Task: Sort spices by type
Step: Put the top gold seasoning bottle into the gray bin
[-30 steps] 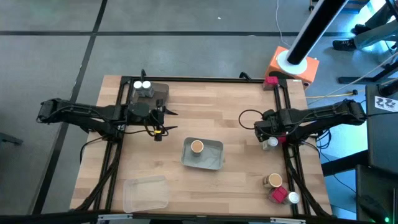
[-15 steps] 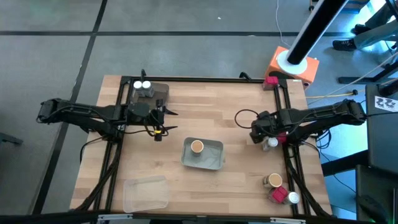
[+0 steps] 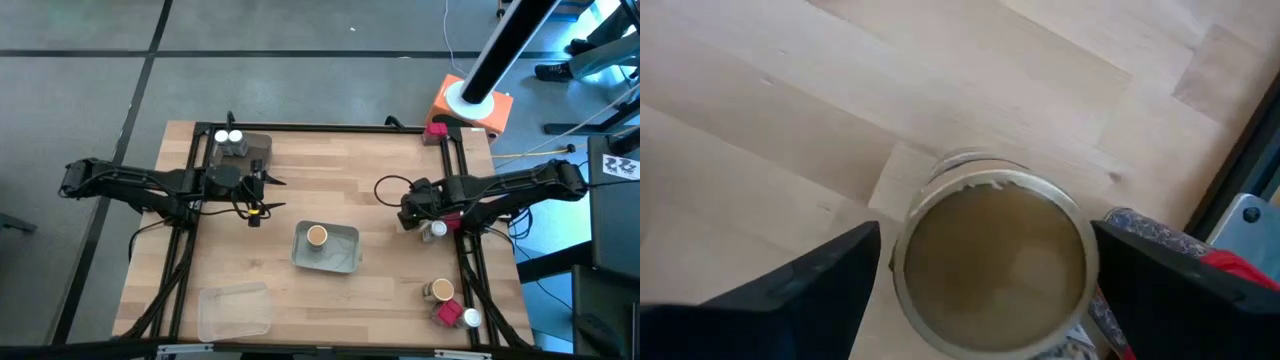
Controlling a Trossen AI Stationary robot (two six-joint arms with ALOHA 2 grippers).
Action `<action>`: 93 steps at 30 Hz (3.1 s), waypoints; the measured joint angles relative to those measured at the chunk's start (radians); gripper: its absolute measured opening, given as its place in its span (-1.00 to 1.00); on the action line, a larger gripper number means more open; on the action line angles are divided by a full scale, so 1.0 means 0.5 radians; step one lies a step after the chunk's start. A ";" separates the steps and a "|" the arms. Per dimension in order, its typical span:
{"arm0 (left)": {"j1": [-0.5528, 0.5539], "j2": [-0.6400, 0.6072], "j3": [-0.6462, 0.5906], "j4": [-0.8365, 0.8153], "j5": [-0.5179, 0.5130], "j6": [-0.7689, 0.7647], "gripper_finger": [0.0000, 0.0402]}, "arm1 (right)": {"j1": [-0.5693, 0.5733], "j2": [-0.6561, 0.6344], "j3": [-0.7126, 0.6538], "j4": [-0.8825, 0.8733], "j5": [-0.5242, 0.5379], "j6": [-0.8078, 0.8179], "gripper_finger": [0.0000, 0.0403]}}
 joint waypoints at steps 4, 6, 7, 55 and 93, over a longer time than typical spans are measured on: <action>0.000 0.000 0.000 0.001 0.000 0.000 0.19 | 0.000 0.100 0.000 0.004 -0.030 -0.044 0.75; 0.000 0.000 0.000 -0.001 -0.001 0.000 0.19 | 0.000 0.148 0.000 0.002 -0.036 -0.063 0.75; 0.000 0.000 0.000 0.000 0.000 0.000 0.19 | 0.000 0.171 0.000 0.006 -0.046 -0.077 0.75; 0.000 0.000 0.000 0.015 0.000 0.000 0.19 | 0.000 0.389 0.440 0.168 0.037 -0.559 0.43; 0.000 0.000 0.001 0.046 -0.001 0.016 0.19 | 0.217 0.452 0.659 1.546 -0.060 -1.296 0.43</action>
